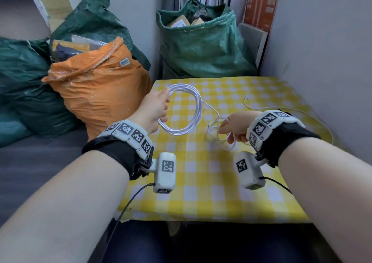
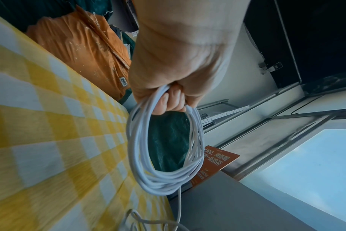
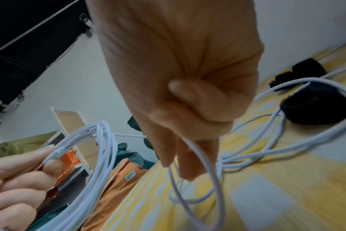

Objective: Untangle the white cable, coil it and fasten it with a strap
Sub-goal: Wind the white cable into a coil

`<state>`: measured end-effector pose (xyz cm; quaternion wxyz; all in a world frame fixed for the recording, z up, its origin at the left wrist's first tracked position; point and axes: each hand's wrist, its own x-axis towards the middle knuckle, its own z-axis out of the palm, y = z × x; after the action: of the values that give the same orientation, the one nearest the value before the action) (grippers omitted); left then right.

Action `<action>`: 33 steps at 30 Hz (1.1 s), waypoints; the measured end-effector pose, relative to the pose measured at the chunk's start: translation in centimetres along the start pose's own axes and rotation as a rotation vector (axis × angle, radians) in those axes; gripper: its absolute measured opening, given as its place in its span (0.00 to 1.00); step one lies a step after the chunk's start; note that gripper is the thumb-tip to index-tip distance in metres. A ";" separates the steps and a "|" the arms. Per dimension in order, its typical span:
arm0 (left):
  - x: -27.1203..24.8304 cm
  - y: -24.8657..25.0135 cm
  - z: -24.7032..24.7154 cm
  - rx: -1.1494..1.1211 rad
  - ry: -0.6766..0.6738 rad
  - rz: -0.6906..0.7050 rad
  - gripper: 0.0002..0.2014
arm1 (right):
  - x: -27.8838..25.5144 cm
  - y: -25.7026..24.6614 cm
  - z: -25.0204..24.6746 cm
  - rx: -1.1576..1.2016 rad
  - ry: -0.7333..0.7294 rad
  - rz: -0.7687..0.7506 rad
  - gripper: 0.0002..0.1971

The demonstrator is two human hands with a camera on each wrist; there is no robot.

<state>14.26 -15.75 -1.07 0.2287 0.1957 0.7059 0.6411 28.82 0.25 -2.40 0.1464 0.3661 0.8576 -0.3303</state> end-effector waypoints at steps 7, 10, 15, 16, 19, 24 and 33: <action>2.4 0.3 -0.6 -0.148 0.136 -0.042 0.18 | 2.6 0.9 -2.9 0.862 0.289 -0.100 0.15; 3.6 -0.1 -1.2 -0.229 0.205 -0.097 0.18 | 3.5 1.2 -4.4 1.363 0.440 -0.156 0.17; 4.9 -0.9 -1.1 -0.326 0.200 -0.162 0.18 | 5.5 1.9 -6.1 1.266 0.764 -0.176 0.10; 5.1 -0.9 -0.8 -0.327 0.179 -0.161 0.18 | 5.6 1.6 -6.2 1.219 0.738 -0.175 0.06; 5.3 -0.8 0.0 -0.289 0.097 -0.146 0.18 | 6.2 0.6 -6.2 1.078 0.639 -0.148 0.28; 5.4 -0.9 0.8 -0.188 -0.061 -0.120 0.18 | 5.1 -2.3 -4.8 0.735 0.616 -0.321 0.26; 4.6 -1.0 1.5 -0.048 -0.331 -0.084 0.16 | 4.5 -4.9 -2.4 0.470 0.212 -0.546 0.15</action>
<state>11.35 -11.98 -2.53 0.3730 0.2634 0.6505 0.6069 22.21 1.75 -0.58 -0.1246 0.1794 0.8349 -0.5053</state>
